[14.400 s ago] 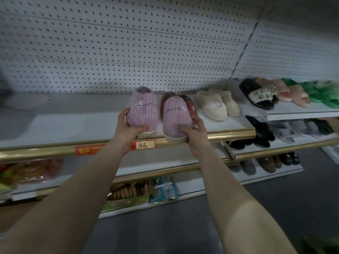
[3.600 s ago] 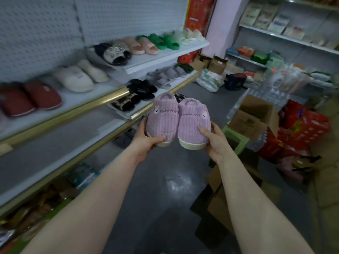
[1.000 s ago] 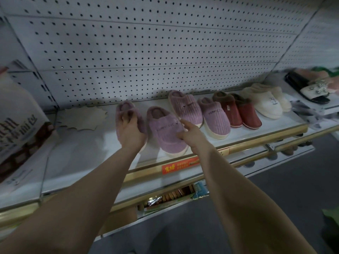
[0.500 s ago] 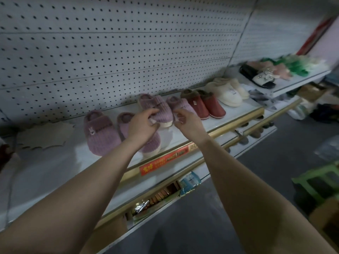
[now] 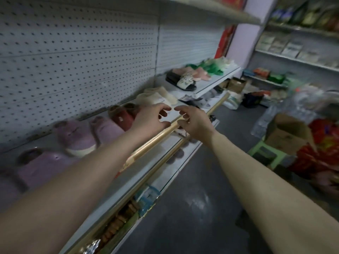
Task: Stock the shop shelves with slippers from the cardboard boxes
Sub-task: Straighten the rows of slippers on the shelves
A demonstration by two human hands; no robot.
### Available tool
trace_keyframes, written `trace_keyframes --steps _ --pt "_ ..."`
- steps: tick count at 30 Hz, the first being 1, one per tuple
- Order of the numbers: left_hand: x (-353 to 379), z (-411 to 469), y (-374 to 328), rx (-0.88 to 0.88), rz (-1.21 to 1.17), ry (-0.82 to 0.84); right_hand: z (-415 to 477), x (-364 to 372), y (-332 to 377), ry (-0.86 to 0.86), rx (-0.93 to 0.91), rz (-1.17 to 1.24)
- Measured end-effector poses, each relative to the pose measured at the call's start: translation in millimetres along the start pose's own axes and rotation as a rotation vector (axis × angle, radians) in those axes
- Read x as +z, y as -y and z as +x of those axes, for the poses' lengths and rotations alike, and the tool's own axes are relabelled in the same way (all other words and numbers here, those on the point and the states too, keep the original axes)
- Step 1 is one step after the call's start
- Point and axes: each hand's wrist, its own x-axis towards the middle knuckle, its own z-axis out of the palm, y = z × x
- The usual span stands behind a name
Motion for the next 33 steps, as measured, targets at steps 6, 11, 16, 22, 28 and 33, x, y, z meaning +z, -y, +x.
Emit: trace_keyframes --steps 6,11,16,22,28,33 --pt "75 81 -93 0.104 0.000 0.030 4 -92 -110 -0.106 0.013 -0.118" --pt "142 147 -155 0.137 -0.099 0.066 11 -151 -200 -0.136 0.072 -0.159" --pt "197 220 -193 0.187 -0.068 0.095 41 -178 -285 -0.132 0.151 -0.190" --pt "263 327 -207 0.241 -0.067 0.140 99 -193 -381 -0.136 0.227 -0.244" --pt "312 449 -221 0.335 -0.083 0.203 182 -211 -468 -0.195 0.296 -0.249" --pt "351 535 -231 0.332 -0.136 0.244 244 -220 -533 -0.204 0.341 -0.257"
